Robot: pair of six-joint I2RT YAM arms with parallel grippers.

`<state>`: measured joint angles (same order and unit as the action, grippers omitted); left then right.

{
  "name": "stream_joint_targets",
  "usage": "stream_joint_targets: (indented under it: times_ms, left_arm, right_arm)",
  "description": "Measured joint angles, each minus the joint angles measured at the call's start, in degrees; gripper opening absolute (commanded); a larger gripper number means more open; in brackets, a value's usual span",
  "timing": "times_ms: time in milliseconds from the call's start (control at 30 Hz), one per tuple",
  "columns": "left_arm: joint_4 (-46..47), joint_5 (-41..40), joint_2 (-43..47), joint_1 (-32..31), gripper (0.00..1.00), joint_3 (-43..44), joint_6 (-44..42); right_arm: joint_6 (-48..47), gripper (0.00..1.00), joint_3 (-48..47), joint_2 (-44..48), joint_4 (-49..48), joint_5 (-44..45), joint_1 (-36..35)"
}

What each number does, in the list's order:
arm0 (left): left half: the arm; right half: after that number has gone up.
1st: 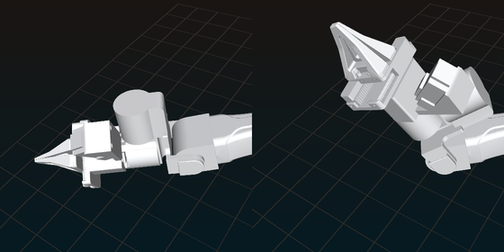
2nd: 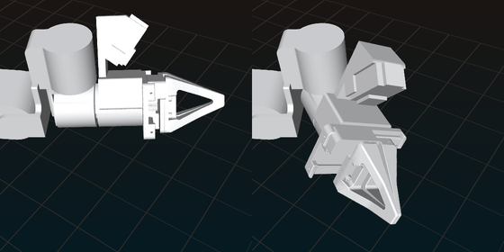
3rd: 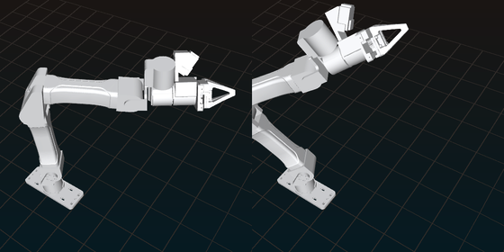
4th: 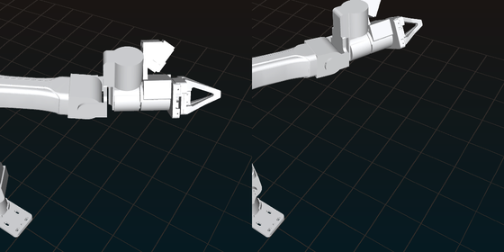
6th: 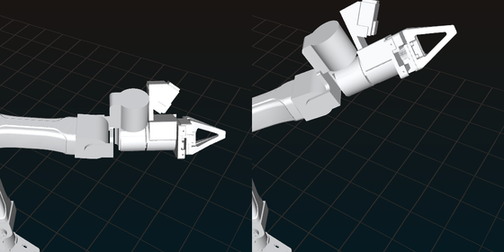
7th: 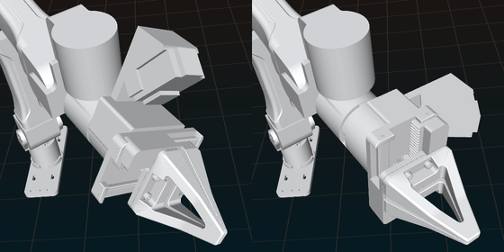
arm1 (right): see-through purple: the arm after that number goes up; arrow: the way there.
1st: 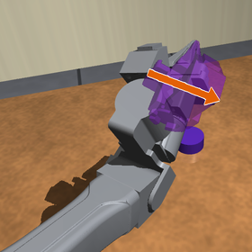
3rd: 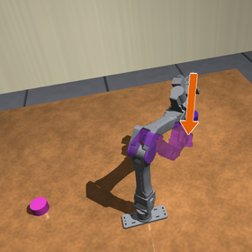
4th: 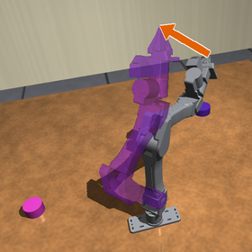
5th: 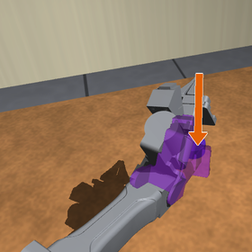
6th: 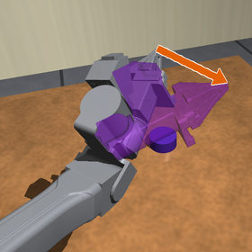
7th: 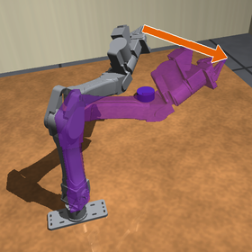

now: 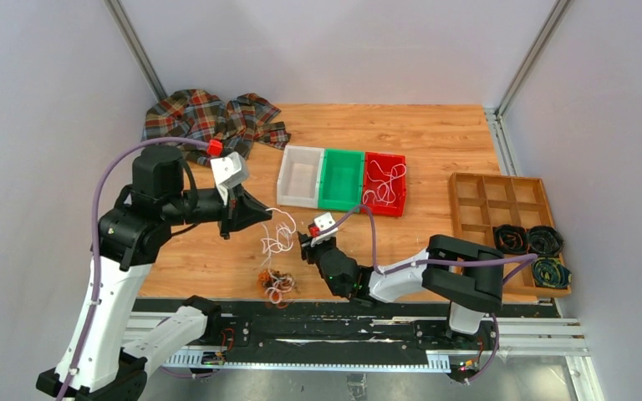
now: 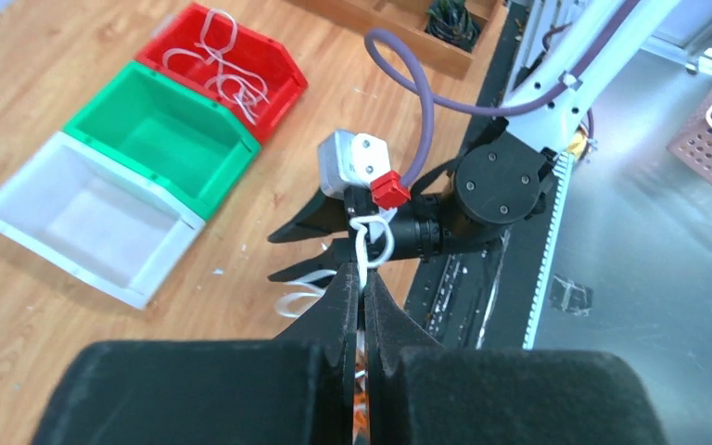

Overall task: Untangle the cables
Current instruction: Untie the cable.

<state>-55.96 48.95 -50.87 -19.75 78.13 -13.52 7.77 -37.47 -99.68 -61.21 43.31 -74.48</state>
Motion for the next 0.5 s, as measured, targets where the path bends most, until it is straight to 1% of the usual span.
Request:
stream_joint_targets:
  times_ms: [200,333,400,500]
  left_arm:
    - [-0.79,-4.98,-1.66,0.00,0.00,8.20,-1.03]
    - [-0.57,-8.44,-2.49,0.00,0.00,12.72,-1.60]
    - [-0.59,-9.40,-2.19,0.00,0.01,12.72,-1.97]
    - [-0.59,-10.25,-1.42,0.00,0.01,11.21,-2.40]
  right_arm:
    - [2.51,0.39,2.64,0.00,0.46,2.12,-0.02]
    - [2.89,0.47,4.17,0.57,1.20,2.78,-0.02]
    - [1.84,0.51,5.07,2.80,1.31,2.25,-0.02]
    - [-1.38,0.53,5.38,9.75,1.66,-0.85,-0.02]
